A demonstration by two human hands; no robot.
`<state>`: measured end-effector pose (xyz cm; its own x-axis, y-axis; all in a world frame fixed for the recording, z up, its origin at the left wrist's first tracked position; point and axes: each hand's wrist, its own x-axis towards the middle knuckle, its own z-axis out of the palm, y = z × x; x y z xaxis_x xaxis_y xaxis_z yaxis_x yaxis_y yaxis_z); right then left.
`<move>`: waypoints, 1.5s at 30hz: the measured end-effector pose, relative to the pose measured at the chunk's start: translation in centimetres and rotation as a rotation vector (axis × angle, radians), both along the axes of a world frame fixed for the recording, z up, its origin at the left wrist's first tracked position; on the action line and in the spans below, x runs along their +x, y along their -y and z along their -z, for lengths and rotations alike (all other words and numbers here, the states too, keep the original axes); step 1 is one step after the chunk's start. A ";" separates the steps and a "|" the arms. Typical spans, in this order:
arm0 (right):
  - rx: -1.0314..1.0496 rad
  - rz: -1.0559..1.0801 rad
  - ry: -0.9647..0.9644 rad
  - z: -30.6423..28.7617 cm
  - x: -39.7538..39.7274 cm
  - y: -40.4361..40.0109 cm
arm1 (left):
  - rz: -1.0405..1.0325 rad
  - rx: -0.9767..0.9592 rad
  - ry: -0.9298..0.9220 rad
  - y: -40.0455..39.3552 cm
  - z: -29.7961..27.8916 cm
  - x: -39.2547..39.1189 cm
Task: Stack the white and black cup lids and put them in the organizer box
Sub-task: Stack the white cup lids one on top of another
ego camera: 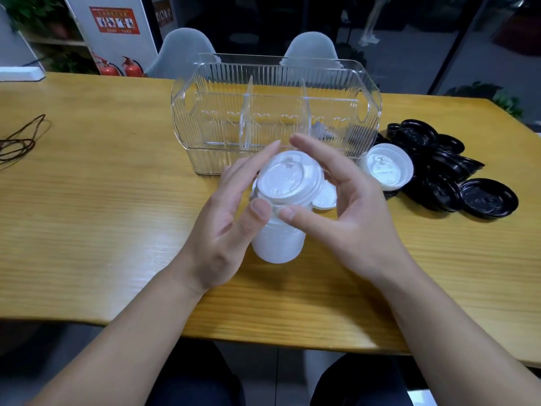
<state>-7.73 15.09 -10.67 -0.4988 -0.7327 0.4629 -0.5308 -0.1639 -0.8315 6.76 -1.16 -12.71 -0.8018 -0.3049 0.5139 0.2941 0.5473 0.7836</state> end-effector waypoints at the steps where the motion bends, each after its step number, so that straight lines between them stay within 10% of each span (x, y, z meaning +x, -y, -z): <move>1: 0.002 0.014 -0.013 0.1 0.3 0.0 | -0.002 -0.014 0.006 0.0 0.0 0.0; 18: 0.035 0.072 -0.133 0.7 1.0 -0.7 | 0.089 0.345 0.221 -0.4 -0.3 0.3; 45: -0.079 0.119 0.003 0.6 1.5 -0.4 | 0.023 0.296 0.273 -0.8 -0.2 0.1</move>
<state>-6.20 15.50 -11.23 -0.5818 -0.6297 0.5148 -0.5477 -0.1646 -0.8203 6.82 -0.35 -12.52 -0.9051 -0.3883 0.1735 0.0628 0.2814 0.9575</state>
